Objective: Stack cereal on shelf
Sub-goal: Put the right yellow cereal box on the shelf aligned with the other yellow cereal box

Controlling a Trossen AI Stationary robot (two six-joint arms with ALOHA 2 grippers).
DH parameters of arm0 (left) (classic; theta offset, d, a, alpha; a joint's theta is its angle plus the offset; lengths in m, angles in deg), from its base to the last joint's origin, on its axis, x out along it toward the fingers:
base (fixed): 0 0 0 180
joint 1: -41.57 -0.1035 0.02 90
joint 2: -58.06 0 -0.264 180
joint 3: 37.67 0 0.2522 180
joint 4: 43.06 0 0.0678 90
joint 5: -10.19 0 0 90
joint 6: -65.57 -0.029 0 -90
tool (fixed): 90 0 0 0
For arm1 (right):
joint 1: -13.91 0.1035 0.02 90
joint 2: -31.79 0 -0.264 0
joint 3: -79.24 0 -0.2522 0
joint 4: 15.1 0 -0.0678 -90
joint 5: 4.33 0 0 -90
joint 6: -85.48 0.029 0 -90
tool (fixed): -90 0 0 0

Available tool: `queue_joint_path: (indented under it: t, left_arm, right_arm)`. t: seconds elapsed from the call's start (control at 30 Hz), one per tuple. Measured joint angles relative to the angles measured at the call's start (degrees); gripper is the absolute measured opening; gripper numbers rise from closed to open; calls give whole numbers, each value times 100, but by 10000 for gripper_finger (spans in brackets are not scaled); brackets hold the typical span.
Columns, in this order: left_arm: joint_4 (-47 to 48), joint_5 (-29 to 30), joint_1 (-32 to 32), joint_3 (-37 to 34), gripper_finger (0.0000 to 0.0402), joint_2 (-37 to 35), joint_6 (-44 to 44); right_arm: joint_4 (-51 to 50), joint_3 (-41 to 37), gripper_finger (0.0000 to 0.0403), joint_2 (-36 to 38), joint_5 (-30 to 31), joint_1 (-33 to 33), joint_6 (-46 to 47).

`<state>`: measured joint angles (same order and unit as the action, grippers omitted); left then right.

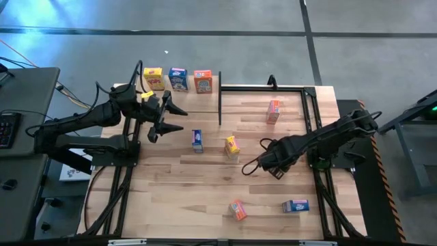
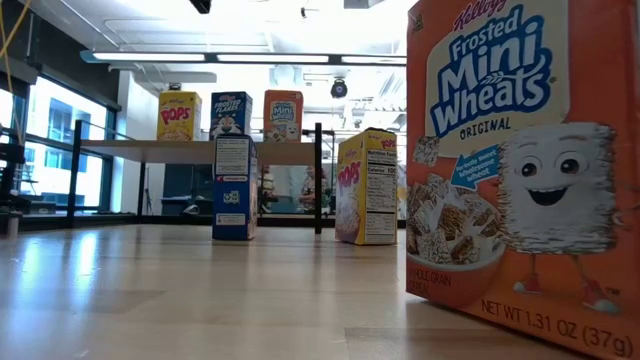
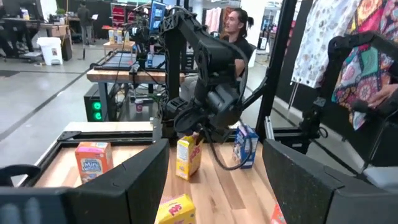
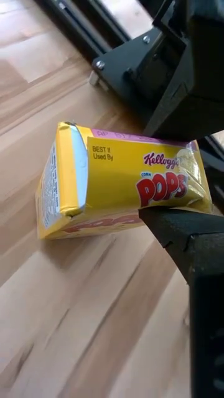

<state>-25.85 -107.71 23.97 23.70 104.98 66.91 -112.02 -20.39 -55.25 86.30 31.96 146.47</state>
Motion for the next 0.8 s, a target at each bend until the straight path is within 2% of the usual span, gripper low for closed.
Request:
queue_joint_path:
  t: [0.2, 0.57, 0.8]
  left_arm:
    - [21, 0, 2, 0, 250, 2, -9]
    - [19, 0, 6, 0, 250, 2, 0]
    - [9, -1, 4, 2, 250, 113, 82]
  right_arm:
    - [-59, 706, 154, 2, 229, 0, -105]
    - [-616, 2113, 154, 4, 281, 0, -108]
    - [-582, 2768, 154, 4, 521, -4, -487]
